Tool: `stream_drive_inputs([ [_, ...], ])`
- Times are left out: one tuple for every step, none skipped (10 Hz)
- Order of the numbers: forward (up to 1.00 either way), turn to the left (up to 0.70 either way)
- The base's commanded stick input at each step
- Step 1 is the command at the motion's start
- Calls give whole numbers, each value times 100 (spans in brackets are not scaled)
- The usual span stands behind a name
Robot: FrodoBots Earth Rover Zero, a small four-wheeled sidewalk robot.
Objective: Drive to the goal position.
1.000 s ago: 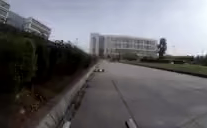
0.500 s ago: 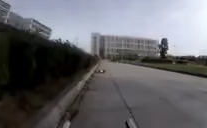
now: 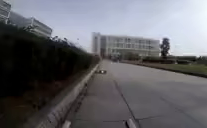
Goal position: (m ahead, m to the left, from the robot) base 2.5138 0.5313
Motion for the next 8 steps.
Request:
stream_drive_inputs([
  [45,0],
  [45,-2],
  [45,-5],
  [45,-14],
  [45,-24],
  [45,-27],
  [45,-27],
  [45,-27],
])
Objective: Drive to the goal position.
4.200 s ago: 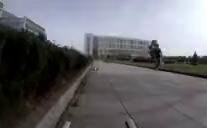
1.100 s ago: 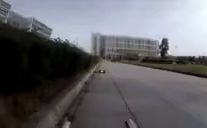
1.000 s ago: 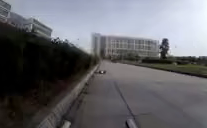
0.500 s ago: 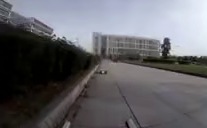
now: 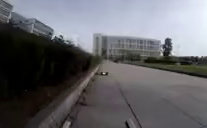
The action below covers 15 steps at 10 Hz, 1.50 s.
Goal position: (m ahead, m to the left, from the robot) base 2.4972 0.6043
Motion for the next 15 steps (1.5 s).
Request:
stream_drive_inputs([
  [45,-27],
  [45,-27],
  [45,-27],
  [45,-27],
  [45,-27],
  [45,-23],
  [45,-9],
  [45,0],
  [45,0],
  [45,0],
  [45,2],
  [45,13],
  [45,21],
  [45,23],
  [45,21],
])
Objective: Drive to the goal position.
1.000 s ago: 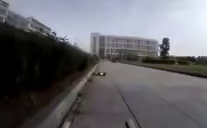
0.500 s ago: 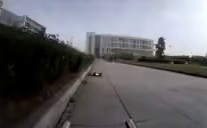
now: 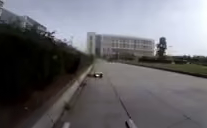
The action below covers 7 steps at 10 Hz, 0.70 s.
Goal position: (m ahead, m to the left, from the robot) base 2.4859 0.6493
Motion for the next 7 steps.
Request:
stream_drive_inputs([
  [45,2],
  [45,4],
  [45,6],
  [45,7],
  [45,14],
  [45,27],
  [45,13],
])
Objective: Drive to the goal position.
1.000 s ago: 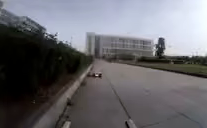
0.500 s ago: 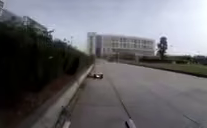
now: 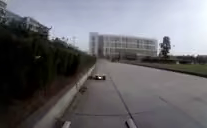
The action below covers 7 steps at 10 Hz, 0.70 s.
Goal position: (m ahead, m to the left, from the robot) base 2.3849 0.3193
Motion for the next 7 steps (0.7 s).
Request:
stream_drive_inputs([
  [45,2],
  [45,2],
  [45,1],
  [45,1],
  [45,0],
  [45,0],
  [45,-2],
])
